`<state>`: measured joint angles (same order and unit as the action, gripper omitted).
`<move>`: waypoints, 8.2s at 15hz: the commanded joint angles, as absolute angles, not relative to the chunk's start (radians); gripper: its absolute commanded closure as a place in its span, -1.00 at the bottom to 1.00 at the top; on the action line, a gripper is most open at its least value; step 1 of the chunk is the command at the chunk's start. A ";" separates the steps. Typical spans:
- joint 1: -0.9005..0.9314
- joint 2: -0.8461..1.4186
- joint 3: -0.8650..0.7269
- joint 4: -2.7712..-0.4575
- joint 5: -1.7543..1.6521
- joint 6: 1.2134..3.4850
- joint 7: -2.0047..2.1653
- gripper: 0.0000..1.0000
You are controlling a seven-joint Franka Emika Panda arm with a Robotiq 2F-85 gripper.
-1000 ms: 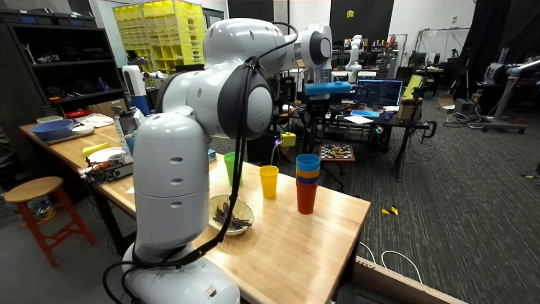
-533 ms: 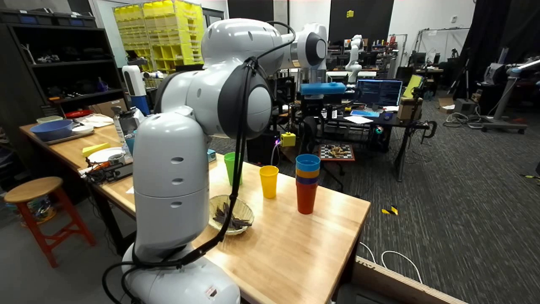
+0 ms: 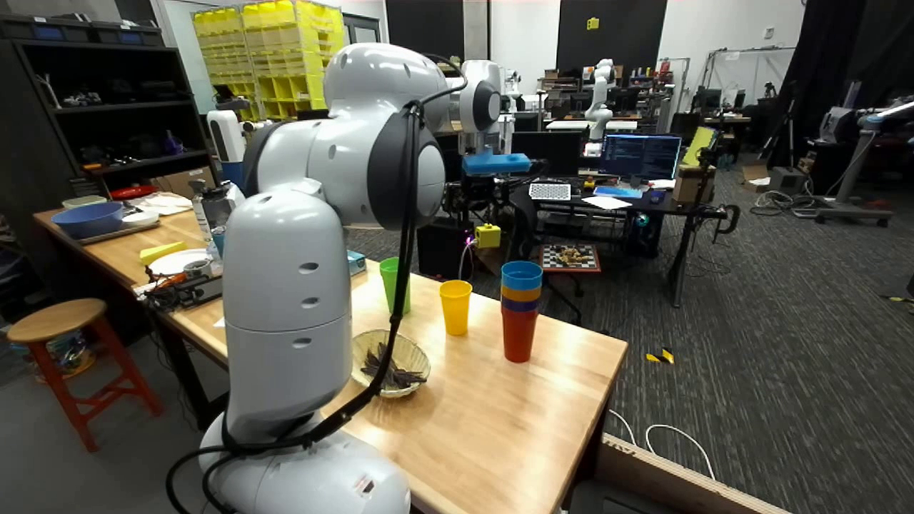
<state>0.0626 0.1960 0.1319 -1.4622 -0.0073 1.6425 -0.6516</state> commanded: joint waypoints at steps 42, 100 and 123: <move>0.267 0.404 0.279 -1.473 -0.166 2.038 -0.621 -1.00; 0.129 0.040 0.199 -1.448 -0.176 1.977 -0.763 0.98; -0.013 -0.194 -0.017 -1.746 0.002 1.983 -0.840 0.98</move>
